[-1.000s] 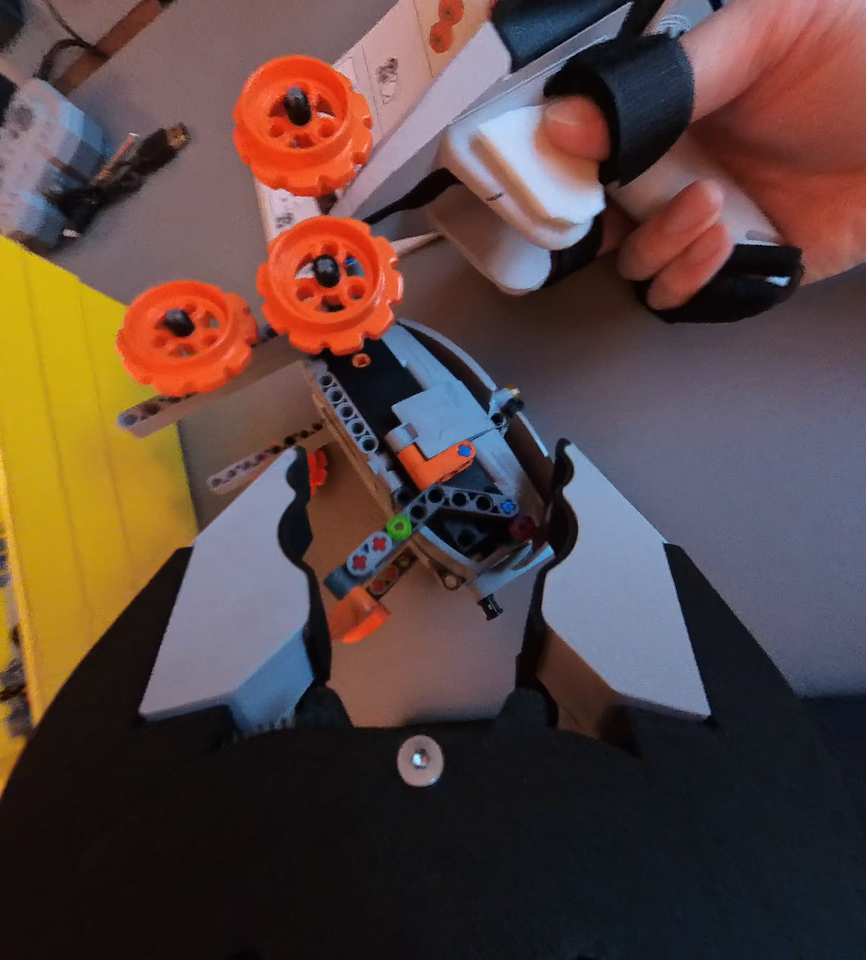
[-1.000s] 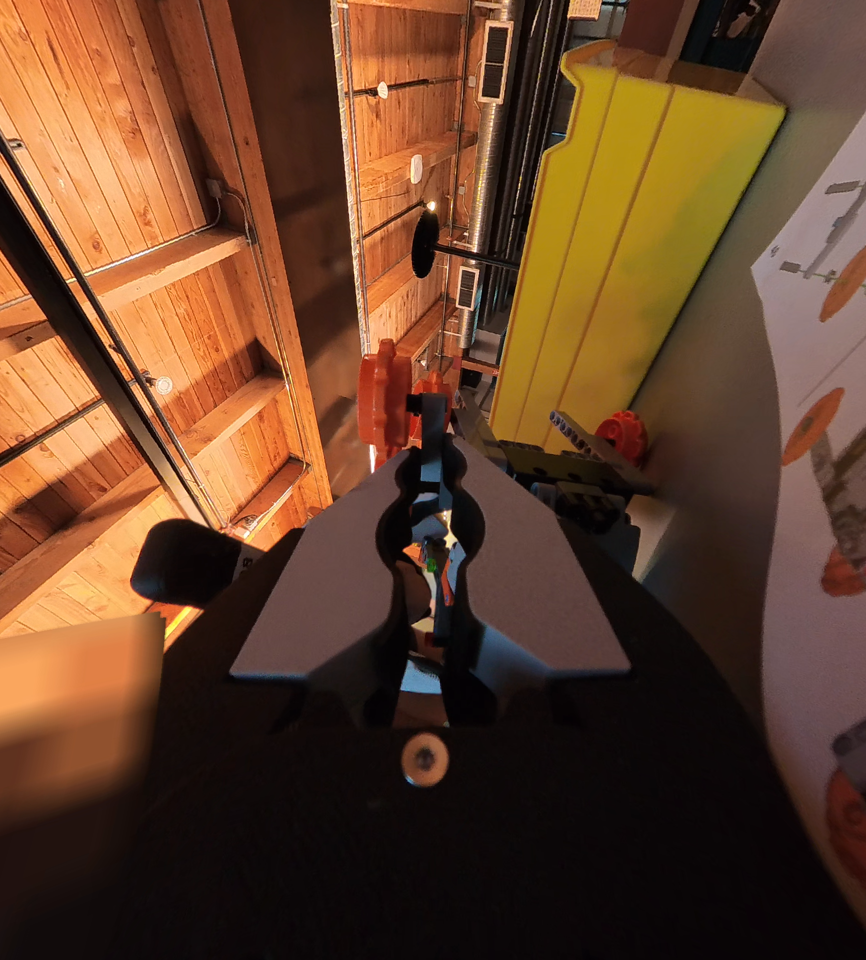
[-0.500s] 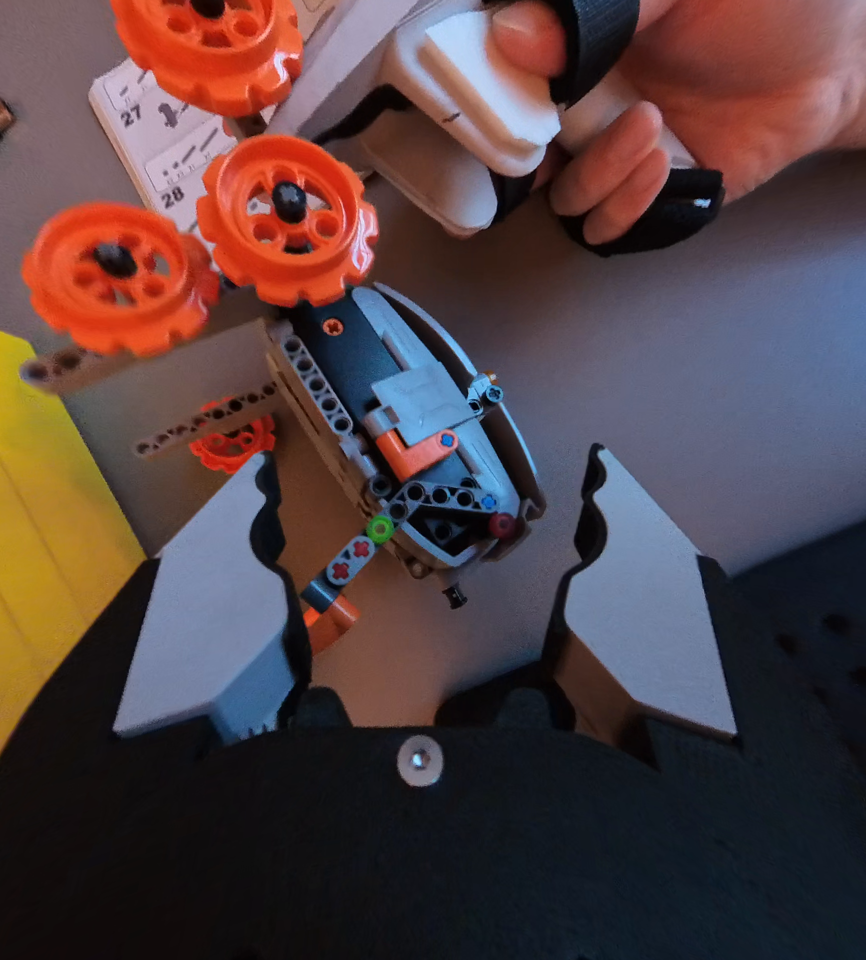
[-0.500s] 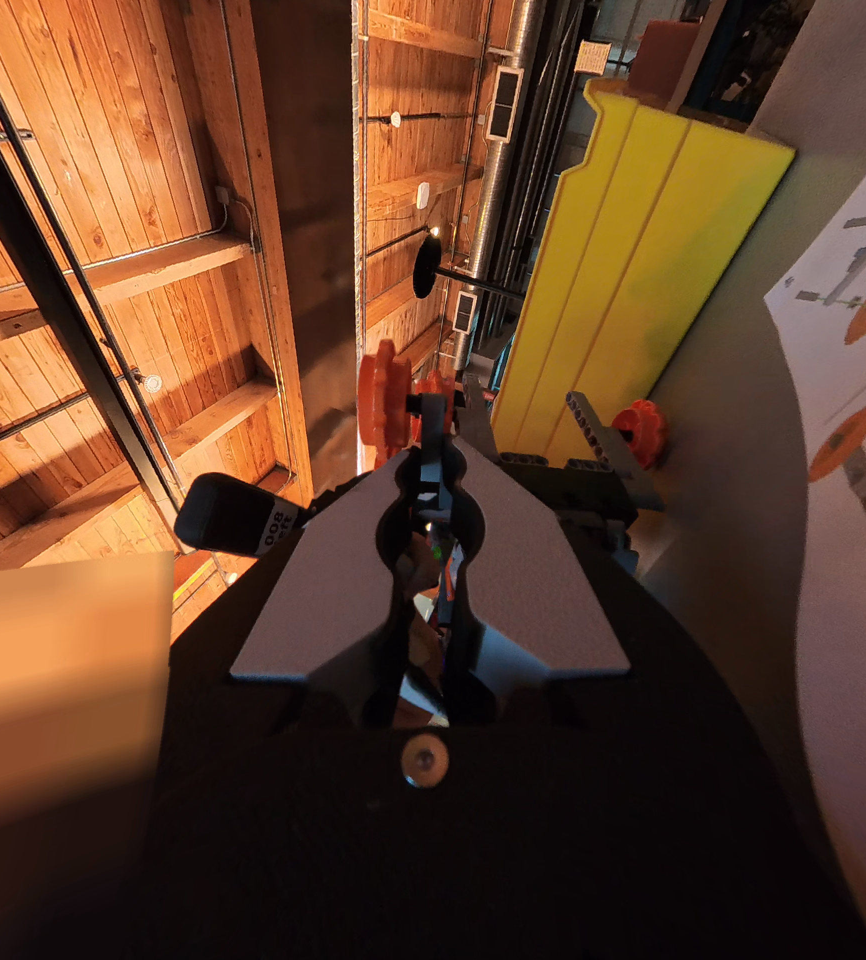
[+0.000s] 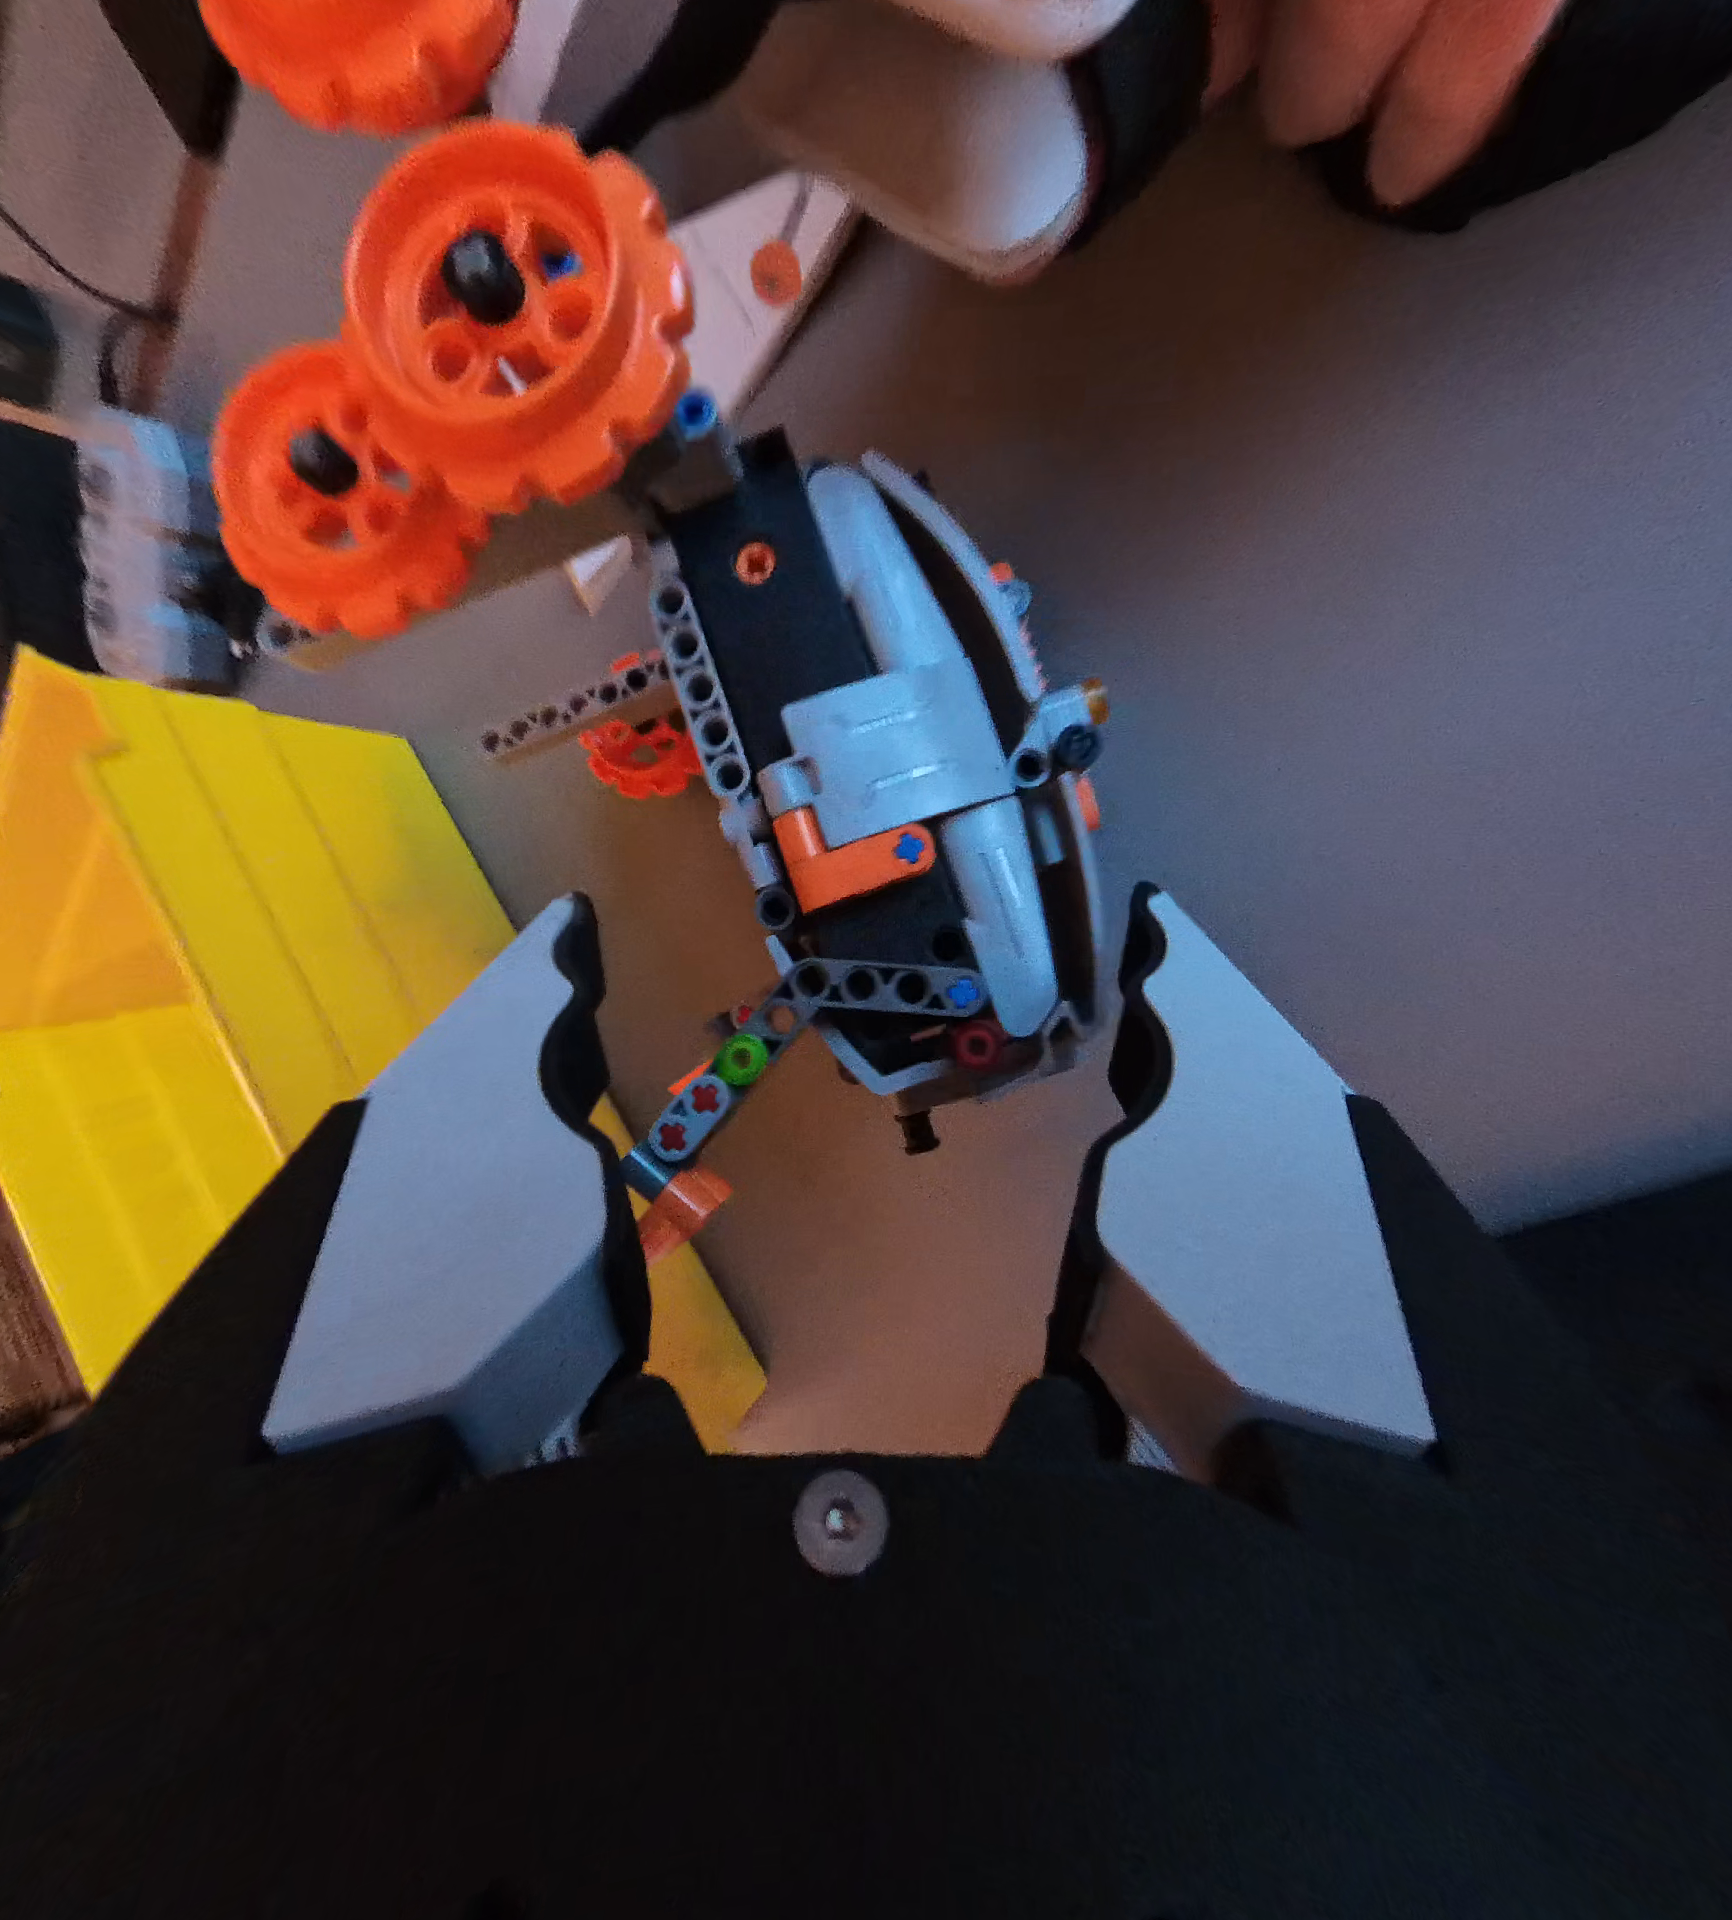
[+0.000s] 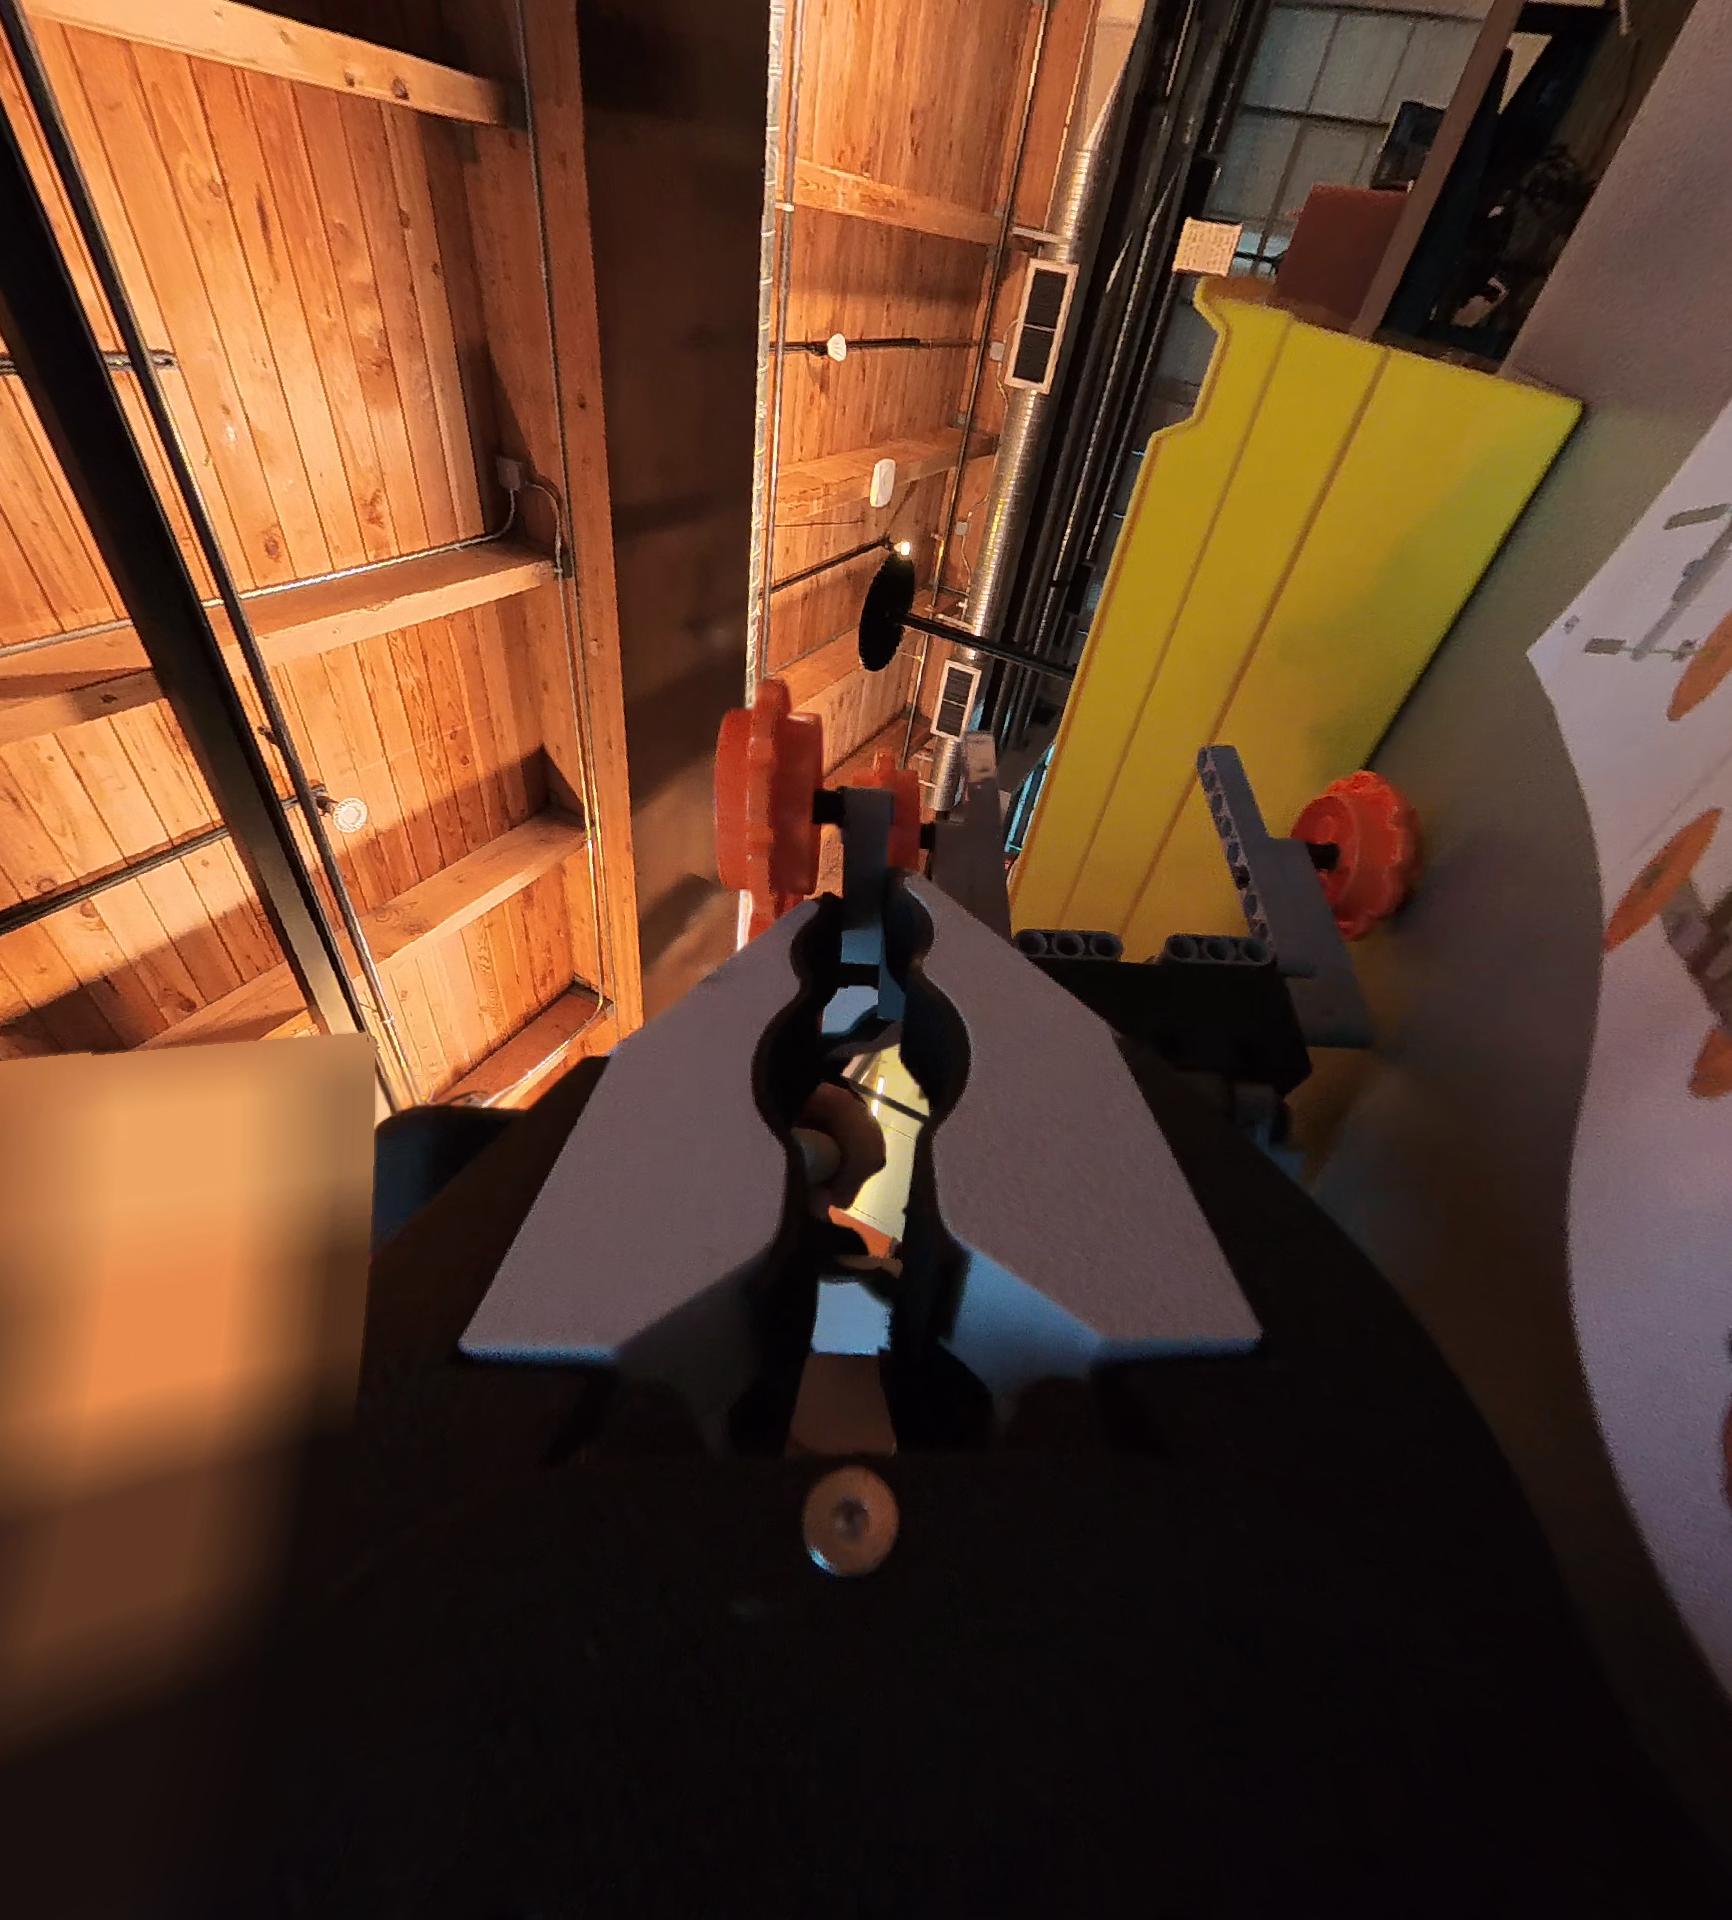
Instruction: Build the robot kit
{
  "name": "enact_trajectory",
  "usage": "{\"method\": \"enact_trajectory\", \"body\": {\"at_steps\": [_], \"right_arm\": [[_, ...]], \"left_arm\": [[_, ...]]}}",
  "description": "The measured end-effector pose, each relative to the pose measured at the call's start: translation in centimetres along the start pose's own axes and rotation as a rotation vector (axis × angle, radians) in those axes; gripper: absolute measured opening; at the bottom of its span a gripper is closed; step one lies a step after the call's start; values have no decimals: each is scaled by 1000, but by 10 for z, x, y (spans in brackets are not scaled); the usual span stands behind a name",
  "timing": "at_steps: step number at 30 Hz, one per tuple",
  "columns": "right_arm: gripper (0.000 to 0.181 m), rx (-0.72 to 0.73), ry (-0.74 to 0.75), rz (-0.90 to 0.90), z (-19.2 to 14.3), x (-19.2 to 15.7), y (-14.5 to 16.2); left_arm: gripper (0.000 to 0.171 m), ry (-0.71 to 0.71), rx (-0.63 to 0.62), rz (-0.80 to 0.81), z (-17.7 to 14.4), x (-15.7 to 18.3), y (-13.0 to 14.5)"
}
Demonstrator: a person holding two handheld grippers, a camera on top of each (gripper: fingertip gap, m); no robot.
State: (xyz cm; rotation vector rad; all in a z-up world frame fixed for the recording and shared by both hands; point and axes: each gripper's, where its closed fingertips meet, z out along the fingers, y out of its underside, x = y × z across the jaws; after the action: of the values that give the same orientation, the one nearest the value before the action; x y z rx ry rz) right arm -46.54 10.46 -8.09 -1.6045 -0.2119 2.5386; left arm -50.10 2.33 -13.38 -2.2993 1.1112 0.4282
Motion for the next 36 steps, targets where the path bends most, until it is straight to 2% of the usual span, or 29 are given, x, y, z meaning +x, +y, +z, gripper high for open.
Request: {"method": "enact_trajectory", "body": {"at_steps": [4,7,11,13,14,16,18,20,28,36], "right_arm": [[8,-7,-22,-17,-2,-5,0],[8,4,-16,-15,-5,-5,-1],[8,11,-17,-19,-8,-6,-3],[8,13,-17,-20,-8,-6,-4],[8,13,-15,-19,-8,-6,-3],[8,14,-18,-23,-9,-7,-4],[8,19,-15,-24,-9,-7,-4],[8,30,-7,-27,-10,-6,-4],[8,62,-29,-6,-6,-12,-2],[7,74,77,-171,7,-17,3]], "left_arm": [[92,47,63,15,-8,9,-20],[103,96,9,-52,4,8,-22],[72,50,-84,-25,11,2,-16],[73,44,-150,-30,16,1,-9],[81,64,-204,-36,20,4,-2],[87,85,-325,-34,31,4,18],[83,55,-271,4,37,-1,13],[82,84,-204,-44,38,0,6],[81,313,-95,-170,14,17,-10],[81,401,-106,-212,7,15,-15]]}}
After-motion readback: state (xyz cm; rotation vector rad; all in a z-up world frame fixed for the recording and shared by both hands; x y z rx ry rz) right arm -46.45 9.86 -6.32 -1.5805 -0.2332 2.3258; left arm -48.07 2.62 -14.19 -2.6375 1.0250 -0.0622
